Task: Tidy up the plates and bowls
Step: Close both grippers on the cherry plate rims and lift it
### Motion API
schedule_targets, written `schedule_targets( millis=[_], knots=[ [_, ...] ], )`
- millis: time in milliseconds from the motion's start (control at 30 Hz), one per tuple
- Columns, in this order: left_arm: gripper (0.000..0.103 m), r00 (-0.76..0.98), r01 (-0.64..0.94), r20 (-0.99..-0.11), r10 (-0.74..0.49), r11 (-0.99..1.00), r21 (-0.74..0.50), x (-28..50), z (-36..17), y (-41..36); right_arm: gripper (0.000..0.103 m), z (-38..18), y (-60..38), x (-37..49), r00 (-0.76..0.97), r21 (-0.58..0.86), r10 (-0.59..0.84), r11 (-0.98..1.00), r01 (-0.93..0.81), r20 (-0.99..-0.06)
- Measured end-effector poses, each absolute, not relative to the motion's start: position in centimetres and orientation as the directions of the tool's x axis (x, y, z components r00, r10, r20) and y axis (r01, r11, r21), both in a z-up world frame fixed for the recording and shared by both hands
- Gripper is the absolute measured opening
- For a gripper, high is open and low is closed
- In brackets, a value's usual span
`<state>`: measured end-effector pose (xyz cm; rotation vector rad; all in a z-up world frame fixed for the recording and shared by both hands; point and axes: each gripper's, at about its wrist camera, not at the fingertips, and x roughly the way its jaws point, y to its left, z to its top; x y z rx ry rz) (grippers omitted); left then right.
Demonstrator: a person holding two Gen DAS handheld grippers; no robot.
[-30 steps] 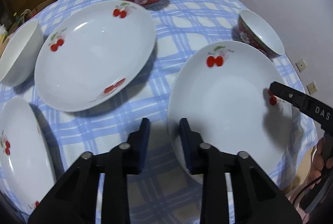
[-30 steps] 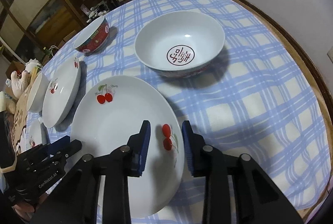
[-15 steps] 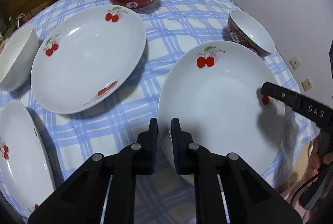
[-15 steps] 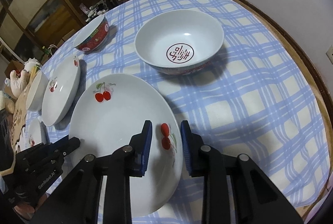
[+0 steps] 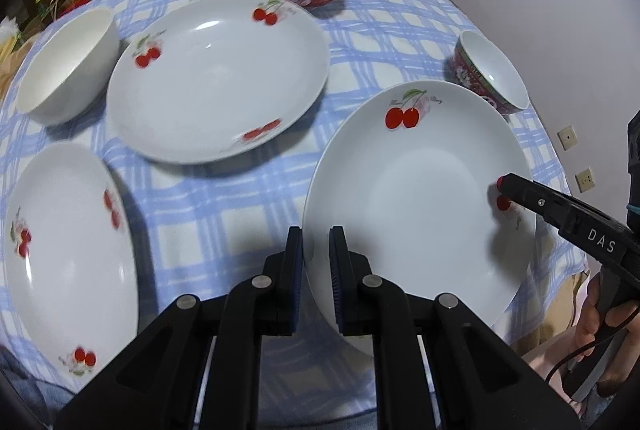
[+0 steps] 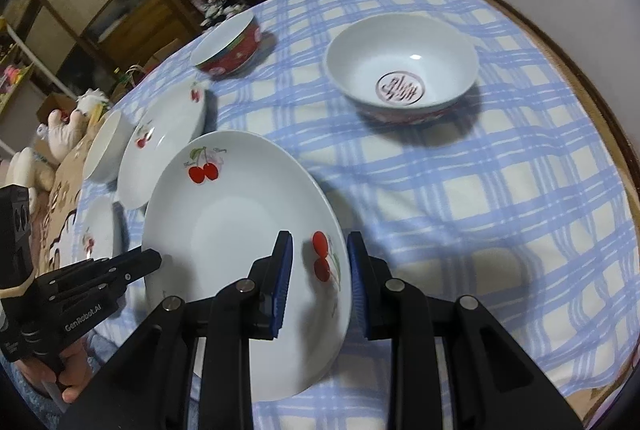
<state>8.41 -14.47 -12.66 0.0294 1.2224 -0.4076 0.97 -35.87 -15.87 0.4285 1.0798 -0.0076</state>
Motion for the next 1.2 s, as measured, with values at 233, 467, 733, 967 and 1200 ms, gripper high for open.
schedule_targets(
  millis=[233,467,733,967,1200],
  knots=[
    [0.013,0.265,0.304,-0.931,-0.253,0.938,-0.169,8.4,-13.8,-14.4,0.032,-17.0,-34.4,2.2,0.412,0.264,0.17,0.947,0.185,-0.895],
    [0.013,0.254,0.292,-0.935,-0.249,0.941,-0.171,9.5,-14.5,-14.5,0.032,-17.8,-34.4,2.7,0.389,0.251,0.169,0.952,0.173,-0.906],
    [0.013,0.245,0.293,-0.943,-0.226,0.944,-0.15,9.4,-14.6,-14.6,0.032,-17.3,-34.1,2.5,0.406,0.276,0.197,0.95,0.146,-0.893],
    [0.013,0.253,0.267,-0.947,-0.197,0.955,-0.128,8.8,-14.4,-13.6,0.032,-17.8,-32.5,2.9,0.37,0.237,0.186,0.967,0.097,-0.91],
    [0.013,0.255,0.272,-0.948,-0.188,0.955,-0.116,8.7,-14.8,-13.4,0.032,-17.8,-32.4,2.8,0.374,0.232,0.182,0.968,0.093,-0.909]
  ],
)
